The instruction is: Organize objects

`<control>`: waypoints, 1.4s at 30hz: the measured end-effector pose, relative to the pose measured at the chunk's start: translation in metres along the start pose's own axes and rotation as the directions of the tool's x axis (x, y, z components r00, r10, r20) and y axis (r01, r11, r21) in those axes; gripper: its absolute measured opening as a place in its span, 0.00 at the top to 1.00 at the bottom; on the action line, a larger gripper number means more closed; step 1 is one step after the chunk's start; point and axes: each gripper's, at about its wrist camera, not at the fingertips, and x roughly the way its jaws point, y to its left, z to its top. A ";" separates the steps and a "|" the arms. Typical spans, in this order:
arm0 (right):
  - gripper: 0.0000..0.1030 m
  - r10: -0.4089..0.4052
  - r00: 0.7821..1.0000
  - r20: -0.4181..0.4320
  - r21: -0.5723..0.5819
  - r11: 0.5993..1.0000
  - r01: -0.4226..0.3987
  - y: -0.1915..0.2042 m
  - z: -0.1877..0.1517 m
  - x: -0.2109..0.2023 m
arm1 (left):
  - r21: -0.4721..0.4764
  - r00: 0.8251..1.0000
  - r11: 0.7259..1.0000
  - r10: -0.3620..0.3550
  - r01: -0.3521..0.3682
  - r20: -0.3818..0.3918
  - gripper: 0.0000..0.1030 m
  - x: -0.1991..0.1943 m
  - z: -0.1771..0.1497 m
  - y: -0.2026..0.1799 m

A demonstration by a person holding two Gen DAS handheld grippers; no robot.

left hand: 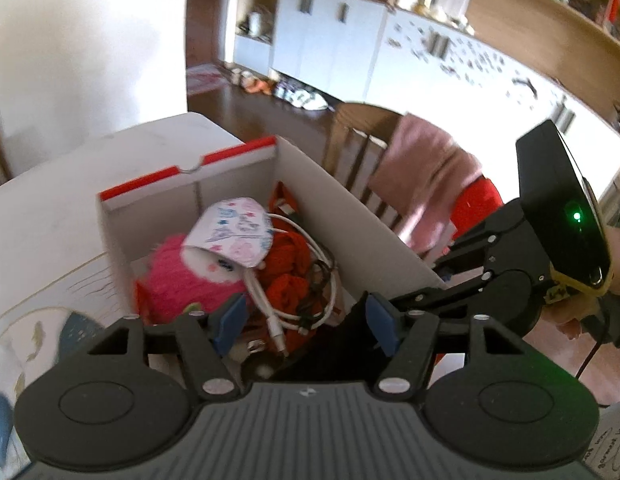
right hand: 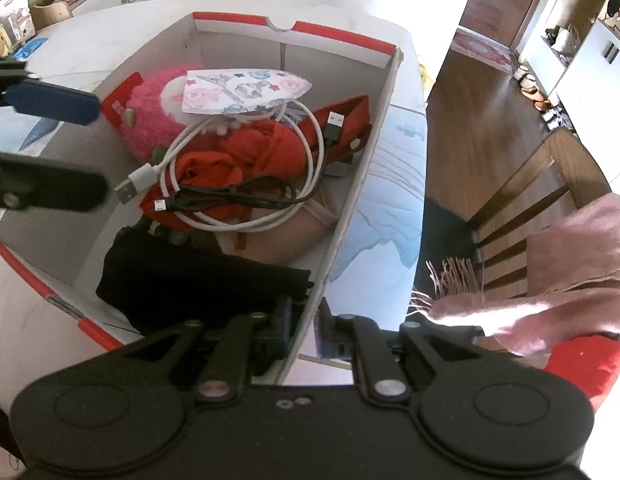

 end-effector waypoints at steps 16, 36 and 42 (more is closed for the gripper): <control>0.76 -0.045 0.982 0.184 0.149 0.989 0.018 0.000 -0.016 -0.065 | -0.121 0.993 0.991 0.066 -0.054 0.102 0.25 -0.048 -0.038 0.023; 0.01 -0.061 0.841 0.538 0.190 0.980 -0.051 0.067 -0.058 -0.137 | -0.071 0.981 0.995 0.085 -0.074 0.172 0.00 -0.099 -0.068 0.021; 0.01 -0.039 0.792 0.610 0.172 0.981 -0.085 0.078 -0.069 -0.150 | -0.057 0.974 0.995 0.092 -0.082 0.206 0.00 -0.112 -0.075 0.015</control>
